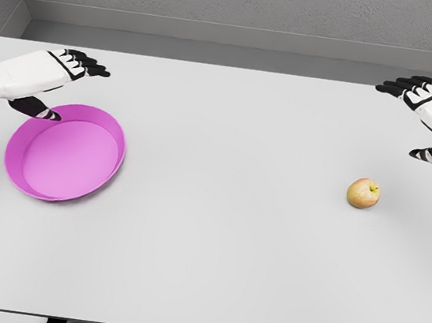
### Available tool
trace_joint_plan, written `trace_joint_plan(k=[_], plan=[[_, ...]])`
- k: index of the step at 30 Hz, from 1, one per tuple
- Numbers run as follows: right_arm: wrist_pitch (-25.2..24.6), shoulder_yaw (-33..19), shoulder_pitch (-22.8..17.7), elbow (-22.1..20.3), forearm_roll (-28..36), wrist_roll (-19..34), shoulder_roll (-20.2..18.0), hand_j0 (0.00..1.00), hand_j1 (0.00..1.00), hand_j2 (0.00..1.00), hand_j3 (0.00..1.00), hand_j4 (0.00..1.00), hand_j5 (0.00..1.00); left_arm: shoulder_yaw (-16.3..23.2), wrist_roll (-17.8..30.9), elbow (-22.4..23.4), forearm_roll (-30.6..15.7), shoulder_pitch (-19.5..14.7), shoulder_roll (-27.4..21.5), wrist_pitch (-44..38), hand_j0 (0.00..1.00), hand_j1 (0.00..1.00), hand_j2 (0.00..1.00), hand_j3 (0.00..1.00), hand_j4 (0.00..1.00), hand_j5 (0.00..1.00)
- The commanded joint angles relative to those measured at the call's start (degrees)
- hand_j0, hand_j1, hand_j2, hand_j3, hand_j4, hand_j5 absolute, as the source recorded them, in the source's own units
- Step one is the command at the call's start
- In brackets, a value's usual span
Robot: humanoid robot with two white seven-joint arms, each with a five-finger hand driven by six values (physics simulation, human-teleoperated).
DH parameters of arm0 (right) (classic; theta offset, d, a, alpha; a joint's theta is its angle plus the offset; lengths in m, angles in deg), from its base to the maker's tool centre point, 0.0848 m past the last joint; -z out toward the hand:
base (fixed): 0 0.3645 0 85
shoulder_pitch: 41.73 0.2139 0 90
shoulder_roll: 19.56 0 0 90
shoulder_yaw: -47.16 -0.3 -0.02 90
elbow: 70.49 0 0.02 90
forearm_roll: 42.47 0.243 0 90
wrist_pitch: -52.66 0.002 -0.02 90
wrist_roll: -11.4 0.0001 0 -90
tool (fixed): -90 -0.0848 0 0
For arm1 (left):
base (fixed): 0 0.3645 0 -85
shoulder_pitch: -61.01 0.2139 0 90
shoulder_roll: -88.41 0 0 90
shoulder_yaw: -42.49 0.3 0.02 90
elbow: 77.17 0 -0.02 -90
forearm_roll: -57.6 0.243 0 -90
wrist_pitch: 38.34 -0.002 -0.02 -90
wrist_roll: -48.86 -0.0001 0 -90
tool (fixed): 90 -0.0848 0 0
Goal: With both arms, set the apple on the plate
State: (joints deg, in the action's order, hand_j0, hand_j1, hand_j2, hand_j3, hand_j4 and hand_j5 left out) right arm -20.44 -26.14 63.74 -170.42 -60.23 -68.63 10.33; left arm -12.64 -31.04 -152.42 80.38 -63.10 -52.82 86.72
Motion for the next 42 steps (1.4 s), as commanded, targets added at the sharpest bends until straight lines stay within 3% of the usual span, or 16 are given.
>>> trace_joint_plan(k=[1,5,9,12,19,23,42], plan=[[0.1,-0.1,0.0,-0.1,0.2,0.0,-0.1,1.0,1.0,1.0,1.0,1.0,1.0,-0.1,0.0,0.0,-0.4,0.0,0.1,-0.1,1.0,1.0,1.0,1.0,1.0,1.0],[-0.6,0.4,-0.3,0.2,0.3,0.0,-0.5,1.0,1.0,1.0,1.0,1.0,1.0,-0.1,0.0,0.0,-0.3,0.0,0.1,-0.1,1.0,1.0,1.0,1.0,1.0,1.0],[-0.6,4.9,-0.4,0.1,0.4,0.5,-2.0,1.0,1.0,1.0,1.0,1.0,1.0,-0.4,0.0,0.0,-0.3,0.0,0.1,-0.1,1.0,1.0,1.0,1.0,1.0,1.0],[-0.7,5.2,-0.2,0.2,0.4,10.1,-1.8,1.0,1.0,1.0,1.0,1.0,1.0,-0.4,0.0,0.0,-0.3,0.0,0.1,-0.1,1.0,1.0,1.0,1.0,1.0,1.0],[-1.6,6.9,0.3,2.0,0.6,17.7,-0.8,1.0,1.0,1.0,1.0,1.0,1.0,-0.4,0.0,0.0,-0.2,0.1,0.3,-0.1,1.0,1.0,1.0,1.0,1.0,1.0],[-4.6,16.7,9.1,5.2,0.5,19.7,2.2,1.0,1.0,1.0,1.0,1.0,1.0,-0.4,0.1,0.2,0.2,0.0,1.0,-0.1,1.0,1.0,1.0,1.0,1.0,1.0],[-4.6,21.0,11.8,9.7,0.6,20.7,3.3,1.0,1.0,1.0,1.0,1.0,1.0,-0.8,0.1,1.8,0.8,-0.1,1.9,-0.1,1.0,1.0,1.0,1.0,1.0,1.0]])
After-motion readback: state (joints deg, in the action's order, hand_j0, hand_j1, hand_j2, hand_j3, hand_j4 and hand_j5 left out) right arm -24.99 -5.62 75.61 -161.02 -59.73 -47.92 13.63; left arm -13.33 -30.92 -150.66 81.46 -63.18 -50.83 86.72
